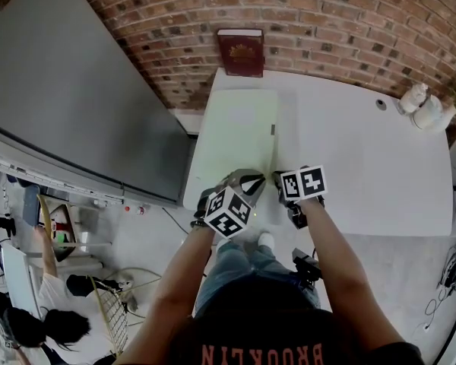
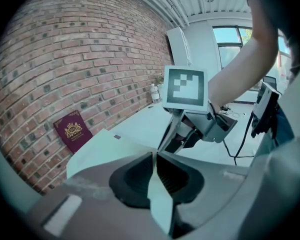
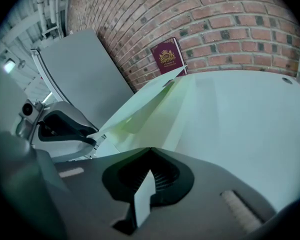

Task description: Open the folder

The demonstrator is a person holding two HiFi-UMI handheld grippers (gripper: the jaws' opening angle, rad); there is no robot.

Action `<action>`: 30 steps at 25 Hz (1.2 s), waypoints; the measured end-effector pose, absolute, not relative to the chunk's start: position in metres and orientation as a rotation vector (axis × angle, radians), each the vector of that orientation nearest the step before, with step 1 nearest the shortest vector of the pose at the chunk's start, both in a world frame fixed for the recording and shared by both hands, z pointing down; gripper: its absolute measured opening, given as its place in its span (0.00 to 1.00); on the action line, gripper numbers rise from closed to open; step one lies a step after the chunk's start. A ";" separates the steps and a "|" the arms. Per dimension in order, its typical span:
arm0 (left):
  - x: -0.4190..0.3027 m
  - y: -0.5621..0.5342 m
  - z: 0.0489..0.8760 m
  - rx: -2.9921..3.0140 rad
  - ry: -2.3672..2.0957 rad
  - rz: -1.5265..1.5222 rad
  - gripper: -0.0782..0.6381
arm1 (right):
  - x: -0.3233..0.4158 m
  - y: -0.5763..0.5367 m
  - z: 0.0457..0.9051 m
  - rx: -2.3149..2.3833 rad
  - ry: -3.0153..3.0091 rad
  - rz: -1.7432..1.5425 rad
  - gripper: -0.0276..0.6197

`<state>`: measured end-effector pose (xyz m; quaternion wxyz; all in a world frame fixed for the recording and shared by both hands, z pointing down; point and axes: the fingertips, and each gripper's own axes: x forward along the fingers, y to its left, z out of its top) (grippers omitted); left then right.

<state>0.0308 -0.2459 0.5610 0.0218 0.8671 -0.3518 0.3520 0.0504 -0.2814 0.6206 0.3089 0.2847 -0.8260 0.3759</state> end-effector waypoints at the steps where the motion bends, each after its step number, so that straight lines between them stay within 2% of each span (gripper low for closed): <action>1: 0.029 -0.245 0.559 2.693 -1.094 1.090 0.15 | 0.050 -0.281 0.621 0.756 -2.181 0.994 0.05; 14: 0.003 -0.238 0.516 2.773 -1.157 0.967 0.14 | 0.055 -0.281 0.621 0.880 -2.117 1.035 0.05; 30: -0.060 -0.237 0.457 2.753 -1.364 0.748 0.13 | 0.055 -0.282 0.621 0.946 -2.031 0.925 0.05</action>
